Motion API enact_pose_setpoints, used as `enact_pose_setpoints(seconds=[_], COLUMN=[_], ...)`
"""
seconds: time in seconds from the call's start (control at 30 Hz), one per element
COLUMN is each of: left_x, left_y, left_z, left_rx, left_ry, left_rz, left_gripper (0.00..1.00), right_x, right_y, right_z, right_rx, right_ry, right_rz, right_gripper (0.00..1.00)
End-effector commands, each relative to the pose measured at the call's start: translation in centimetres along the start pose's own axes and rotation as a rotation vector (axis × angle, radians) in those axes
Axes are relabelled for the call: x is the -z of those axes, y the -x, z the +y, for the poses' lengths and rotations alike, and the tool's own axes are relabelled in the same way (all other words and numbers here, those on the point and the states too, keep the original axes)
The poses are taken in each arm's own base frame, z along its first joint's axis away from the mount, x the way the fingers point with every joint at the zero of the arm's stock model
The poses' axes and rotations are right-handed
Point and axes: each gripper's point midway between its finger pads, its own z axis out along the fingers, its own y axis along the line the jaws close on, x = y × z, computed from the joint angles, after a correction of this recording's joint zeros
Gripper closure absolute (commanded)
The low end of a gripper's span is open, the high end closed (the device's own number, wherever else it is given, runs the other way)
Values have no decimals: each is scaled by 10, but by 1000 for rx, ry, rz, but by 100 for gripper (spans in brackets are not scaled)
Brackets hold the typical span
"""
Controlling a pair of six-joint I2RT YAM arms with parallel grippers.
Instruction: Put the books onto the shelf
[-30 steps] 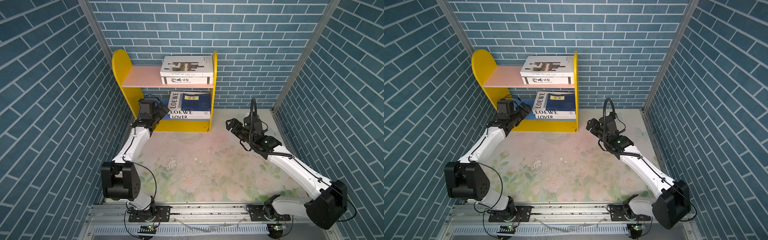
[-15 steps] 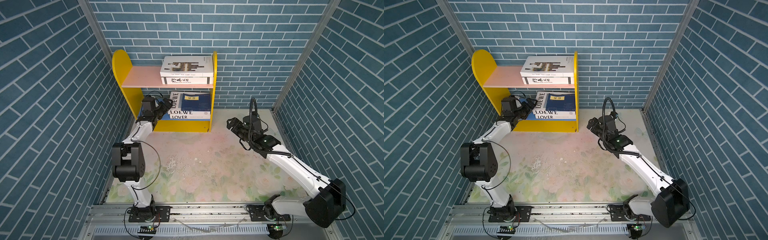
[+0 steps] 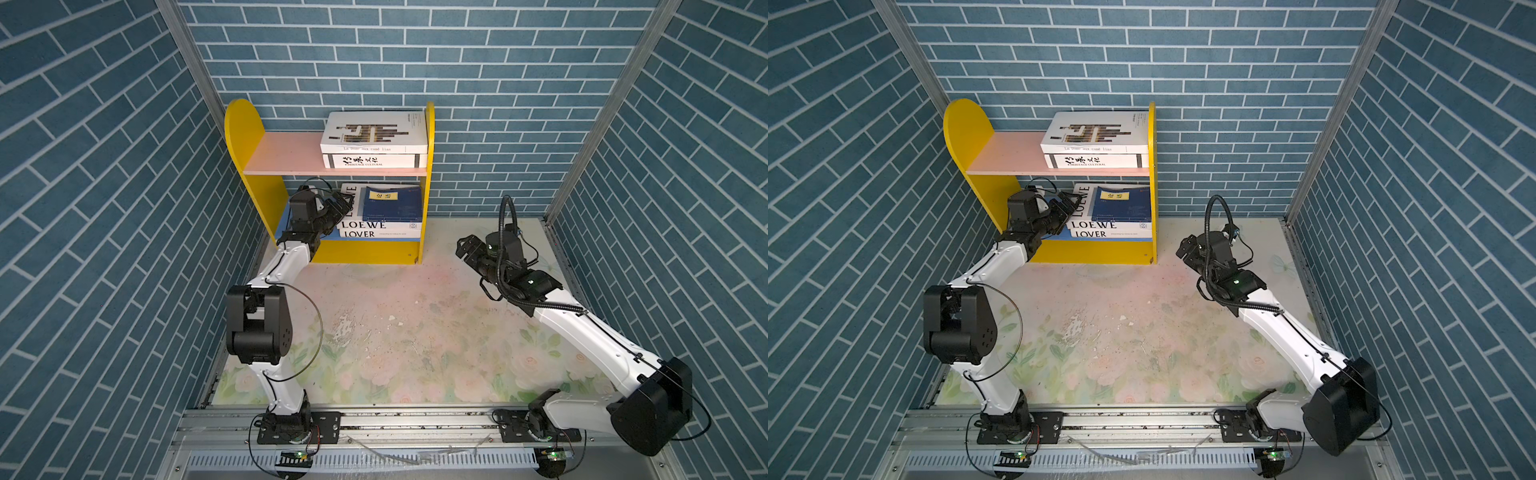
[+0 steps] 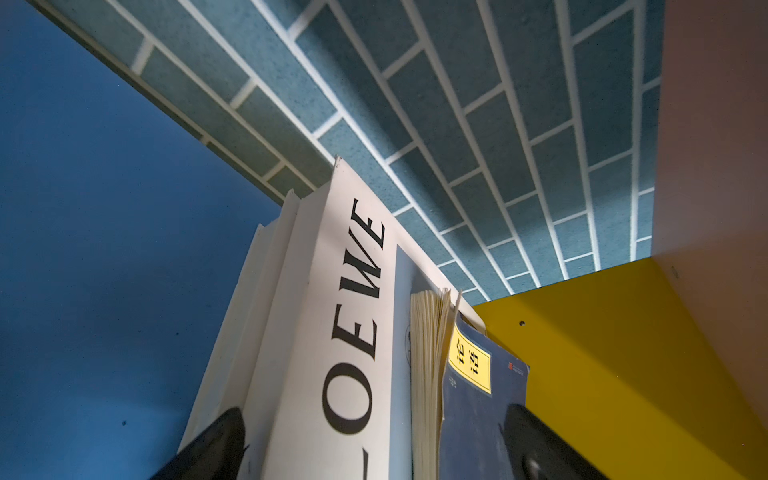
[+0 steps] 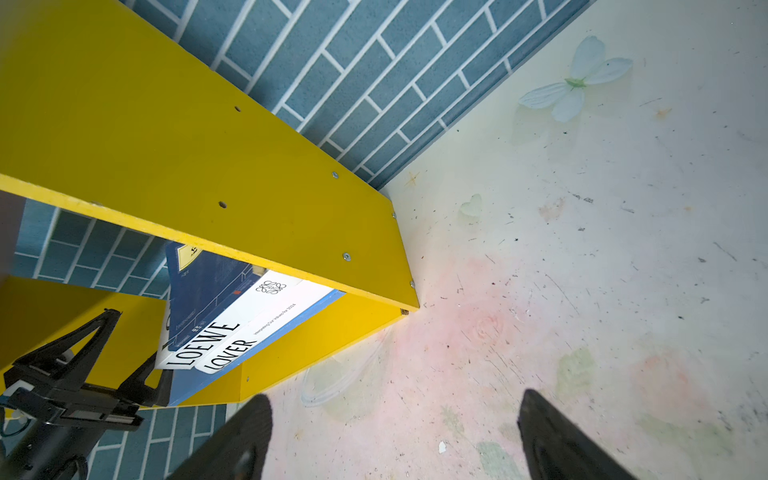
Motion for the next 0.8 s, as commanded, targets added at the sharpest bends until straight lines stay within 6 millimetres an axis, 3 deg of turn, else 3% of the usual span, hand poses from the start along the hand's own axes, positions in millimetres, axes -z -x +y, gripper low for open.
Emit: enact_pose_setpoints(seconds=[0.0,0.2,0.4,0.57,0.77], left_x=[15,47,85,133,207], left_y=[3,20,-2,-28,-35], left_z=[-17,-3,20,71,138], left_rx=[-16,-42,-103,-70,-112], left_ry=[-9,71,173,317,572], left_rz=[-20,-71,-21,-12,-92], left_gripper=[1,0,0,1,0], right_x=[17,41,61,71,84], right_y=[11,17,21,26,38], right_z=[-12,-38,-69,-89,-116], right_rx=[-1,7,58,118,177], right_ry=[-38,-96,-200,-285,-388], right_rz=[-52,-109,-133,-127,-160], right_gripper=[6,4,2,2,2])
